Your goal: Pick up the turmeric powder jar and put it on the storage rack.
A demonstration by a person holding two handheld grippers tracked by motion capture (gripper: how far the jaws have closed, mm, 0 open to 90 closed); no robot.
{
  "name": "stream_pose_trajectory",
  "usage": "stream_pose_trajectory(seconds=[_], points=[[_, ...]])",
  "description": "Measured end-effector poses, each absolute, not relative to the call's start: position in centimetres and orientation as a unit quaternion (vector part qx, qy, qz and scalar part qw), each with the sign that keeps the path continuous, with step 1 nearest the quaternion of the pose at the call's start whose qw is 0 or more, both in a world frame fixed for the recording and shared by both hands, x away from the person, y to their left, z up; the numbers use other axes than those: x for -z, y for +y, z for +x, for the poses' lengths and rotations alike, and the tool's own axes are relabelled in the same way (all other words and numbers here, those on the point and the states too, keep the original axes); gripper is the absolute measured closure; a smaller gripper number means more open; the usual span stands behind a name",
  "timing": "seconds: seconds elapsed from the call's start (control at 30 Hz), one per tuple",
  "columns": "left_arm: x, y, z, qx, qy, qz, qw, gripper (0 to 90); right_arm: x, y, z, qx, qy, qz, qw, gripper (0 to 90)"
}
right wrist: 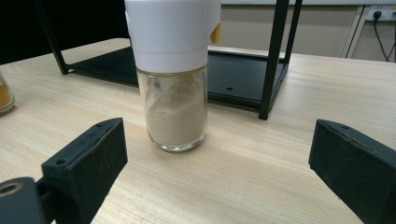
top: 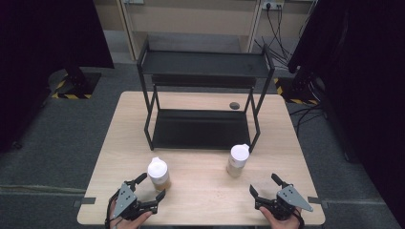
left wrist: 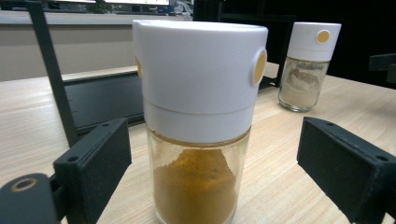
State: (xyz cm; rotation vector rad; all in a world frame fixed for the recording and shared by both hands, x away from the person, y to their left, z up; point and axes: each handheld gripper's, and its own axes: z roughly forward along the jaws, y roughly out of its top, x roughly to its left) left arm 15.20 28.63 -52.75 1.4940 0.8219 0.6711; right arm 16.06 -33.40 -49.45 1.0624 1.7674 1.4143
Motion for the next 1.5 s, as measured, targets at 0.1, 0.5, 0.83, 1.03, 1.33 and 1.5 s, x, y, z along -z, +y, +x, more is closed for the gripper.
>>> stream_pose_trajectory(seconds=[0.1,0.5,0.83,1.03,1.33,1.5], points=[[52.8,28.3,15.0,-0.299,0.359,0.643,0.607,9.4,49.4,-33.3,16.2,-0.535,0.672,0.404,0.315,4.7],[52.4,27.5,15.6,-0.308,0.363,0.637,0.606,11.3,49.4,-33.2,16.1,-0.534,0.671,0.403,0.318,4.8],[52.1,26.4,16.4,-0.313,0.366,0.638,0.601,16.5,49.3,-33.1,16.2,-0.532,0.673,0.404,0.317,4.7],[52.0,25.8,16.8,-0.316,0.368,0.639,0.598,21.1,49.3,-33.1,16.2,-0.531,0.675,0.403,0.316,4.7],[52.0,25.8,17.2,-0.318,0.372,0.637,0.596,30.0,49.2,-33.1,16.3,-0.53,0.677,0.403,0.314,4.7],[51.8,25.8,17.1,-0.313,0.377,0.635,0.598,30.2,49.2,-33.1,16.3,-0.531,0.677,0.402,0.314,4.8]])
